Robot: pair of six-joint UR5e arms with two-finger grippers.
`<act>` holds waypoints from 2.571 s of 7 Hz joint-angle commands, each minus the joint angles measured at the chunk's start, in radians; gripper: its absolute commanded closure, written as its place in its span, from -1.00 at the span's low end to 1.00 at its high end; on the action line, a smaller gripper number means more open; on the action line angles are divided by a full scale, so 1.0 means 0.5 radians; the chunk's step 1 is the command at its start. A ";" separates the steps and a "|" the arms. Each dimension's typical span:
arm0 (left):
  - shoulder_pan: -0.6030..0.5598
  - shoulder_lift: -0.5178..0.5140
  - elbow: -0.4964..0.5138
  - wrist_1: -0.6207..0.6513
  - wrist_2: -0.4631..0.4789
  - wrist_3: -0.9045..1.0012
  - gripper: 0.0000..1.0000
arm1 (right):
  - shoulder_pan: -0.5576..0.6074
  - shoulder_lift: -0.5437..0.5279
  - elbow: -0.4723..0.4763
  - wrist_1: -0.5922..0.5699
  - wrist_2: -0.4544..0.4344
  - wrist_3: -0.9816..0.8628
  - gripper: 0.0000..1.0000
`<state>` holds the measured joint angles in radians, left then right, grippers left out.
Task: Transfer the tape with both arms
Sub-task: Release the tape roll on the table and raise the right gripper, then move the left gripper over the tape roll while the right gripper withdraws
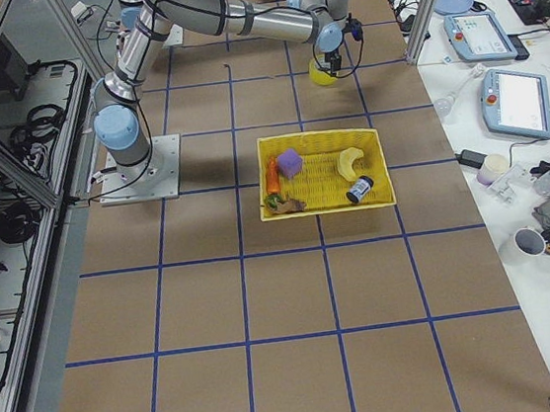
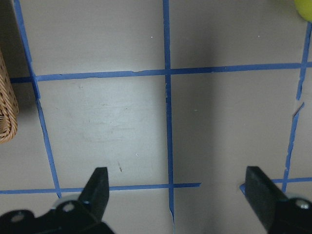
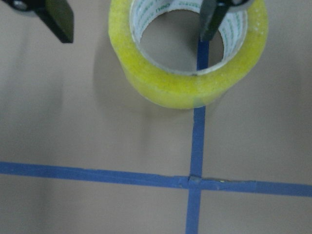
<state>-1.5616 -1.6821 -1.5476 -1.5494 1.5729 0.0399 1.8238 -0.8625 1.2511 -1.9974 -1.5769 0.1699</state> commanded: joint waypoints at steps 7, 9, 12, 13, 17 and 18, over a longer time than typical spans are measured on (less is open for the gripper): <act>-0.046 -0.038 0.033 0.168 -0.144 -0.043 -1.00 | -0.426 -1.379 0.724 0.691 0.006 -0.315 -1.00; -0.195 -0.139 0.030 0.502 -0.274 -0.192 -1.00 | -0.426 -1.398 0.704 0.691 0.006 -0.318 -1.00; -0.444 -0.479 0.030 0.883 -0.280 -0.279 -1.00 | -0.426 -1.386 0.652 0.691 0.003 -0.321 -1.00; -0.463 -0.595 0.033 1.057 -0.283 -0.282 -1.00 | -0.426 -1.386 0.652 0.691 0.006 -0.318 -1.00; -0.463 -1.010 0.229 1.396 -0.360 -0.276 -1.00 | -0.435 -1.383 0.642 0.697 0.006 -0.309 -1.00; -0.463 -1.108 0.318 1.396 -0.357 -0.279 -1.00 | -0.435 -1.383 0.639 0.694 0.006 -0.306 -1.00</act>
<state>-1.7931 -2.1804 -1.4415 -0.8559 1.3945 -0.0987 1.6070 -1.5542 1.5722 -1.6495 -1.5740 0.0155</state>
